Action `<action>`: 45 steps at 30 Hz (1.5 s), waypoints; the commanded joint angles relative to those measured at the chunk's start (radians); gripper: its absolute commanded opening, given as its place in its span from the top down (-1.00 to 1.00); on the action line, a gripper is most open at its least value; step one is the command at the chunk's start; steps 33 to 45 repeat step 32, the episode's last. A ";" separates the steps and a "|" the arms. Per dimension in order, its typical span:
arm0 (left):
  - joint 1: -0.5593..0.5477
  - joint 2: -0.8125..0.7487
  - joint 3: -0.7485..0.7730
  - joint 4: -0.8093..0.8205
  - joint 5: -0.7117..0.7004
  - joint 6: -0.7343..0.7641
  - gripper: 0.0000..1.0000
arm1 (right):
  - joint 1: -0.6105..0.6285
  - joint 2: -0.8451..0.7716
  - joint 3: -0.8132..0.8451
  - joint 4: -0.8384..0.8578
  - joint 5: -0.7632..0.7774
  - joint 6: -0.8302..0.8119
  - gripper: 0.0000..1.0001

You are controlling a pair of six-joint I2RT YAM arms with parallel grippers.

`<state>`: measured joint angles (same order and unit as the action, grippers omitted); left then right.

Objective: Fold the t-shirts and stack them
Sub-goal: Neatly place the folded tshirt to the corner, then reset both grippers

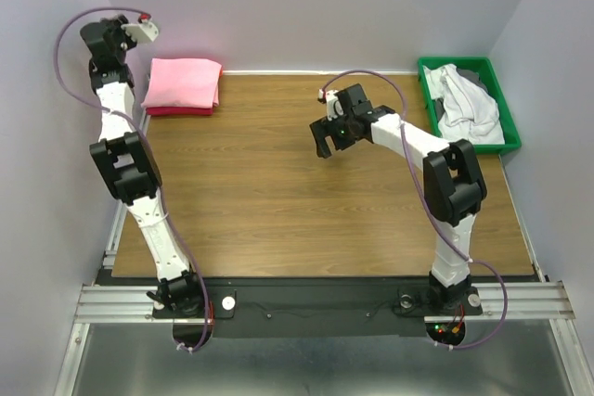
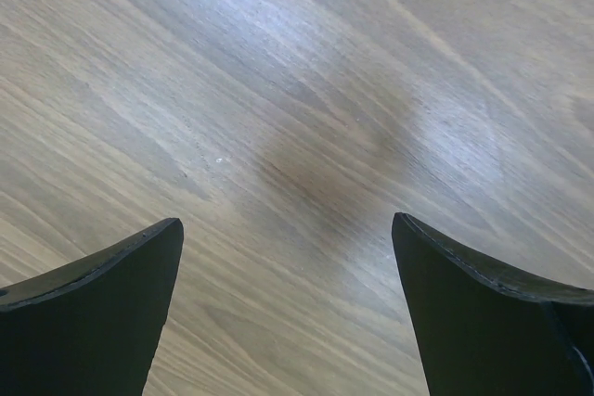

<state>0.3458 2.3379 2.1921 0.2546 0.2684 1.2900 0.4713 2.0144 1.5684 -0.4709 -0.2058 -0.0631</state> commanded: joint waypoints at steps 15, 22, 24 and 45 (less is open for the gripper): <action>-0.329 -0.519 -0.261 -0.703 0.087 -1.051 -0.91 | -0.234 -0.399 -0.225 0.011 -0.061 0.088 -1.00; -0.421 -0.745 -0.698 -0.571 0.051 -1.130 -0.92 | -0.338 -0.506 -0.438 0.011 -0.083 0.097 -1.00; -0.432 -0.796 -0.805 -0.549 0.022 -1.135 -0.92 | -0.339 -0.542 -0.500 0.012 -0.086 0.091 -1.00; -0.449 -0.945 -1.028 -0.482 -0.040 -1.155 -0.92 | -0.338 -0.612 -0.570 0.012 -0.103 0.088 -1.00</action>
